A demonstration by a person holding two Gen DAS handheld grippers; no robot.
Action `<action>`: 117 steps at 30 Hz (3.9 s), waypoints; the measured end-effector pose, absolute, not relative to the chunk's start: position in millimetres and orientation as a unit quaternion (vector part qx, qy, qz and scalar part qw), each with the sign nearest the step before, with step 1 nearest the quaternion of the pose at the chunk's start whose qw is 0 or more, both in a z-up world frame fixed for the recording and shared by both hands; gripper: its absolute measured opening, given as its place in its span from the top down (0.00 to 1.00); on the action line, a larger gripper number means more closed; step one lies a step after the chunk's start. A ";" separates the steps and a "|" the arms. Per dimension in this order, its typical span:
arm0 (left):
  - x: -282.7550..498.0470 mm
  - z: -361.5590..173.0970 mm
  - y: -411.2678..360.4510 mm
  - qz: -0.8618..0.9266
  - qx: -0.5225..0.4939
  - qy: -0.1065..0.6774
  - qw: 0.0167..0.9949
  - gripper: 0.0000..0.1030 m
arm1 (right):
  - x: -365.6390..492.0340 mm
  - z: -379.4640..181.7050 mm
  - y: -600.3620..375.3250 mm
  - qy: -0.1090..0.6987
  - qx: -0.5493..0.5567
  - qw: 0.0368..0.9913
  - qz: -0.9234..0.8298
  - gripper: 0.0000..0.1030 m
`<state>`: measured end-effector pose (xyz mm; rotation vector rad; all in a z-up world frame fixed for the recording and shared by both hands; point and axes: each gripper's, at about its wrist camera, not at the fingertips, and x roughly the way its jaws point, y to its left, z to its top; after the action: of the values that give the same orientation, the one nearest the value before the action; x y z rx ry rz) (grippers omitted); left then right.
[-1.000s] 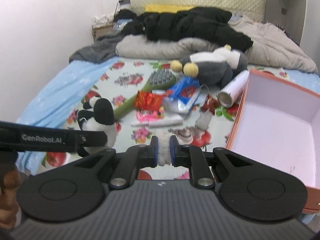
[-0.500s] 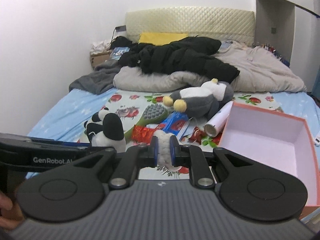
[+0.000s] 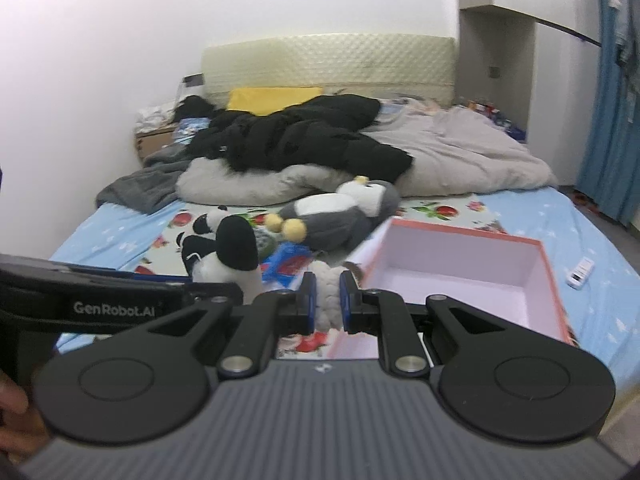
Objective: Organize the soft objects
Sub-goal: 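Carry the panda plush with the left tool while the right tool carries the hair tie over the box, then open the left tool to drop the panda while the right tool drops the hair tie into the box, then lift both tools out of the box and move back toward the pile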
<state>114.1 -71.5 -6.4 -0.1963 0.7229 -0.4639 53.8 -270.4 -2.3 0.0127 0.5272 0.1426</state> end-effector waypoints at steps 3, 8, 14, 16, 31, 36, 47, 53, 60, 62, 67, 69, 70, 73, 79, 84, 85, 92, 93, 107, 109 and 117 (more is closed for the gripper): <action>117.6 -7.0 -84.7 -0.241 -0.090 0.355 0.899 0.47 | 50.5 -3.7 -286.0 0.263 0.013 0.964 0.050 0.85; 132.6 -12.0 -107.1 -0.261 -0.077 0.367 0.889 0.47 | 54.6 -9.1 -308.9 0.269 0.023 0.963 0.021 0.85; 168.0 -30.5 -141.5 -0.278 -0.059 0.395 0.874 0.47 | 77.0 -23.0 -332.9 0.288 0.040 0.957 -0.002 0.85; 181.8 -38.7 -153.7 -0.281 -0.055 0.405 0.869 0.47 | 87.2 -29.4 -341.5 0.297 0.043 0.954 -0.008 0.85; 288.8 -112.8 -234.5 -0.283 -0.018 0.477 0.832 0.52 | 168.2 -105.5 -401.0 0.391 0.085 0.916 -0.034 0.84; 302.3 -129.3 -247.9 -0.282 -0.012 0.491 0.824 0.52 | 183.3 -128.1 -413.1 0.423 0.095 0.900 -0.049 0.77; 286.9 -118.0 -235.8 -0.275 -0.018 0.481 0.832 0.52 | 167.1 -120.3 -416.0 0.414 0.119 0.901 -0.053 0.66; 256.9 -90.0 -217.3 -0.277 -0.026 0.455 0.846 0.52 | 144.8 -96.2 -404.8 0.387 0.119 0.913 -0.050 0.66; 215.5 -58.4 -189.2 -0.275 -0.039 0.423 0.862 0.52 | 114.9 -66.2 -387.1 0.352 0.113 0.928 -0.036 0.66; 204.0 -50.6 -181.7 -0.275 -0.045 0.415 0.866 0.52 | 105.3 -58.6 -380.7 0.343 0.110 0.932 -0.031 0.66; 176.3 -33.5 -163.9 -0.272 -0.050 0.395 0.876 0.52 | 84.6 -45.8 -368.6 0.327 0.107 0.939 -0.024 0.66; 165.9 -28.5 -157.1 -0.271 -0.053 0.388 0.880 0.52 | 77.3 -41.3 -363.8 0.322 0.106 0.941 -0.020 0.66; 161.5 -26.4 -154.0 -0.270 -0.055 0.385 0.881 0.52 | 74.0 -39.7 -361.4 0.319 0.105 0.942 -0.019 0.66; 148.0 -20.7 -145.6 -0.268 -0.057 0.377 0.885 0.52 | 65.2 -36.3 -353.8 0.315 0.102 0.944 -0.014 0.66; 122.4 -10.6 -126.5 -0.253 -0.058 0.361 0.896 0.52 | 50.3 -32.8 -340.6 0.304 0.095 0.948 0.000 0.66; 104.5 -7.8 -104.1 -0.236 -0.066 0.354 0.903 0.52 | 40.2 -29.9 -325.9 0.299 0.088 0.950 0.013 0.66; 100.9 -8.1 -99.1 -0.233 -0.069 0.353 0.903 0.52 | 38.0 -29.1 -322.9 0.298 0.087 0.950 0.017 0.66; 77.9 -12.7 -60.7 -0.196 -0.090 0.348 0.912 0.51 | 29.4 -24.9 -295.5 0.294 0.072 0.952 0.051 0.66; 73.8 -13.5 -54.9 -0.189 -0.092 0.345 0.915 0.51 | 28.4 -25.2 -291.0 0.294 0.071 0.951 0.057 0.66; 46.5 -45.5 18.7 -0.100 -0.132 0.371 0.913 0.51 | 31.5 -51.7 -227.6 0.334 0.055 0.930 0.141 0.66; 48.7 -50.5 24.3 -0.096 -0.137 0.376 0.911 0.51 | 34.9 -56.9 -222.4 0.339 0.052 0.928 0.144 0.66; 87.8 -70.8 38.0 -0.081 -0.145 0.393 0.904 0.46 | 66.7 -74.2 -204.6 0.353 0.035 0.924 0.144 0.66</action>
<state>87.8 38.0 -70.8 -0.2990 0.8125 -0.1681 66.7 -204.6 -74.2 0.0712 0.7238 0.2956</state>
